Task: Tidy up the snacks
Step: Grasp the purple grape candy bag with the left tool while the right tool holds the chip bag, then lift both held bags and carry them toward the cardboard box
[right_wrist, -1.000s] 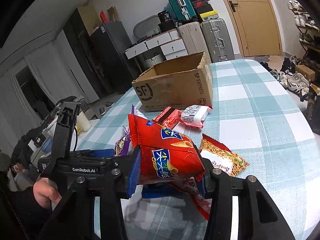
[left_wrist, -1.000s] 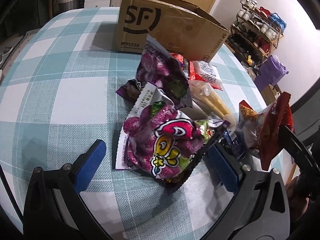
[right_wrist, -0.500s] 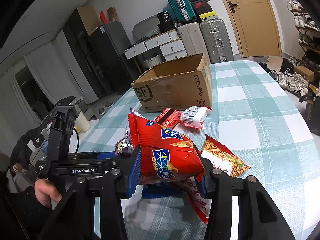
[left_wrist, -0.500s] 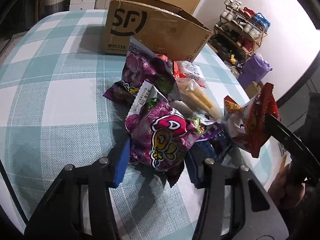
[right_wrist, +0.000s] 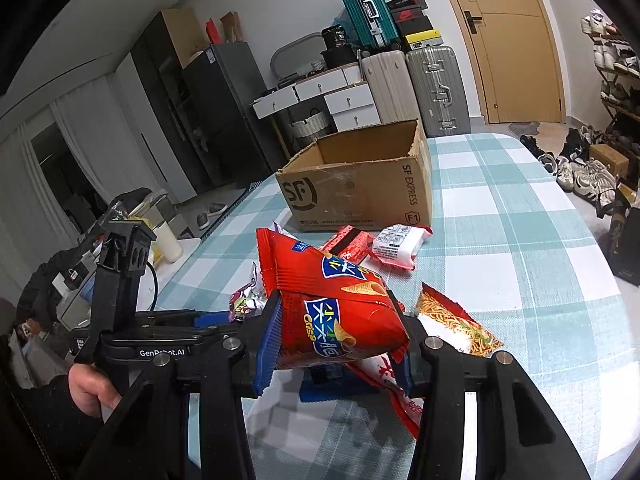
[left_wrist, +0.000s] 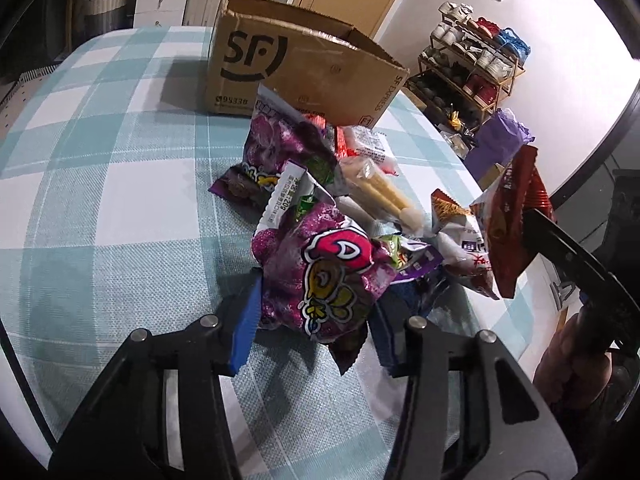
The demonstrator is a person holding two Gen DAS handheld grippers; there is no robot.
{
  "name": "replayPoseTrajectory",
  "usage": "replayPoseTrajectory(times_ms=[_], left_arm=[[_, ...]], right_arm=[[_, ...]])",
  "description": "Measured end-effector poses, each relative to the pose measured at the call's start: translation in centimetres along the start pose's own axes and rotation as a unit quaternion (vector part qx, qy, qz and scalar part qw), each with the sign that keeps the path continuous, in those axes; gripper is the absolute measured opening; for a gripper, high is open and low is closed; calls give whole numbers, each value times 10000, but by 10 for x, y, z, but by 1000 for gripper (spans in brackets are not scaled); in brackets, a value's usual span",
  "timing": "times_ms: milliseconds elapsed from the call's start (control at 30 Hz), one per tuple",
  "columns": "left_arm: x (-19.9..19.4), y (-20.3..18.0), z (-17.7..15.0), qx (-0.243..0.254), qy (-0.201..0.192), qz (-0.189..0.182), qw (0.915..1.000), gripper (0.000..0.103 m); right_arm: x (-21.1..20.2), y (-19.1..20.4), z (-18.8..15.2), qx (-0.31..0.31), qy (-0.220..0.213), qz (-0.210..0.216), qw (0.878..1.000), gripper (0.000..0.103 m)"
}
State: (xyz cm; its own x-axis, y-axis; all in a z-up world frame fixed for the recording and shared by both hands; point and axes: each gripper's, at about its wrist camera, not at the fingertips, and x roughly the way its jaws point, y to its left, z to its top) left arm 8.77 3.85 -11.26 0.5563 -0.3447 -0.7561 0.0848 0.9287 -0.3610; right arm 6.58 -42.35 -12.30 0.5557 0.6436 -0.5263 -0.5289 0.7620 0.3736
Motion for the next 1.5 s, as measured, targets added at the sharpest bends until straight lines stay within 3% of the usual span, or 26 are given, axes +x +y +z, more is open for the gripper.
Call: replayPoseTrajectory(times_ms=[467,967,1500], left_arm=[[-52,-24,30,402,-412,307,9979,46],[-94,-42,103,701,-974,393,9920,46],[-86,-47,192,791,-824,355,9928,46]], right_arm=[[4,14,26,-118,-54,157,9998,47],[11,27,90,-384,-294,319,9983,47],[26,29,168,-550,-448,243,9972,47]])
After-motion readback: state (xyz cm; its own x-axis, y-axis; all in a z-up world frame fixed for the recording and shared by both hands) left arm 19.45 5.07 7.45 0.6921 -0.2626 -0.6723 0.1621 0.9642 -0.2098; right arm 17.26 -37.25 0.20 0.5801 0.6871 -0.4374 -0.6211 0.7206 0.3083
